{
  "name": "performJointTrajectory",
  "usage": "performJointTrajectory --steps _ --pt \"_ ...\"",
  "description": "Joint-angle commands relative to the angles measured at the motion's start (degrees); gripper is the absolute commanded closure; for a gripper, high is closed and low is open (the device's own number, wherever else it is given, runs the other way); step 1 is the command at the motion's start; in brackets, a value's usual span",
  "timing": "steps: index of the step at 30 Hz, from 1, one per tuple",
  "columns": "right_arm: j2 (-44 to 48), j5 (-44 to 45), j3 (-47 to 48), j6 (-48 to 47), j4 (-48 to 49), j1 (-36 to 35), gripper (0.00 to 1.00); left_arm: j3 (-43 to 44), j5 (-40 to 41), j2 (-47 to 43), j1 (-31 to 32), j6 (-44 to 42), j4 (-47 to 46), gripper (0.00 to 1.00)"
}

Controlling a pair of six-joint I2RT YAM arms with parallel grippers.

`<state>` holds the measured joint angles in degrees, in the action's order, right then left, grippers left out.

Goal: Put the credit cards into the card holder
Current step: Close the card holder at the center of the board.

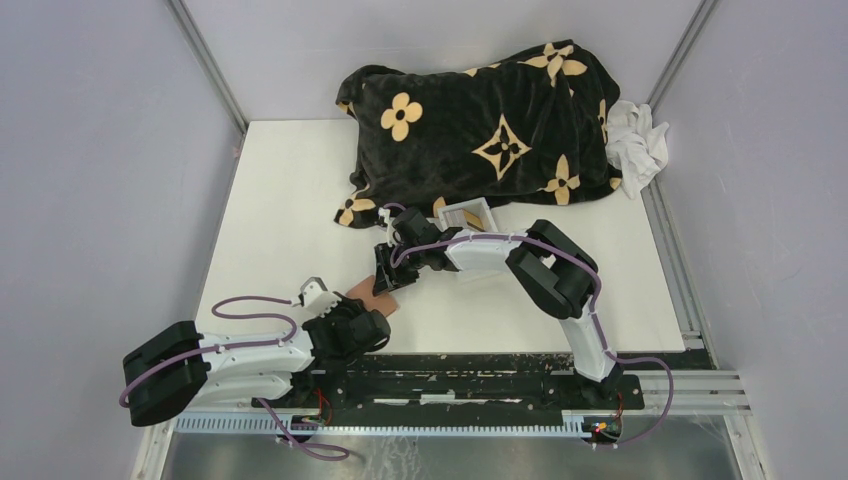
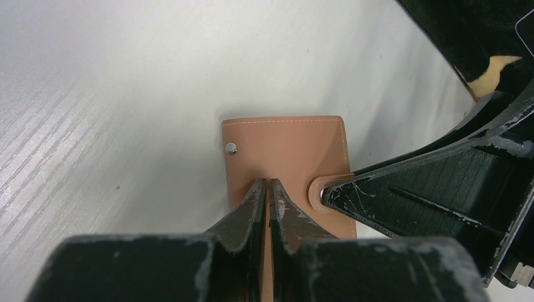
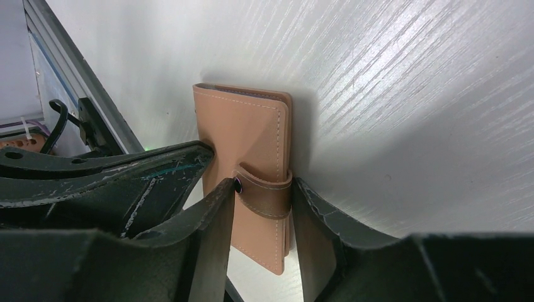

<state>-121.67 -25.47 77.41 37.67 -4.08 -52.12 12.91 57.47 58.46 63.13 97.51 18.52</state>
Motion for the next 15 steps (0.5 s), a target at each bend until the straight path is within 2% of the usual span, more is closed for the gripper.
performJointTrajectory --steps 1,15 --pt "-5.67 3.33 -2.33 -1.62 -7.17 -1.71 0.55 -0.07 -0.43 0.68 0.1 2.24 1.34 0.89" --pt "-5.24 2.41 -3.68 -3.44 -11.12 -2.53 0.57 0.53 0.26 1.94 0.15 2.63 1.34 0.9"
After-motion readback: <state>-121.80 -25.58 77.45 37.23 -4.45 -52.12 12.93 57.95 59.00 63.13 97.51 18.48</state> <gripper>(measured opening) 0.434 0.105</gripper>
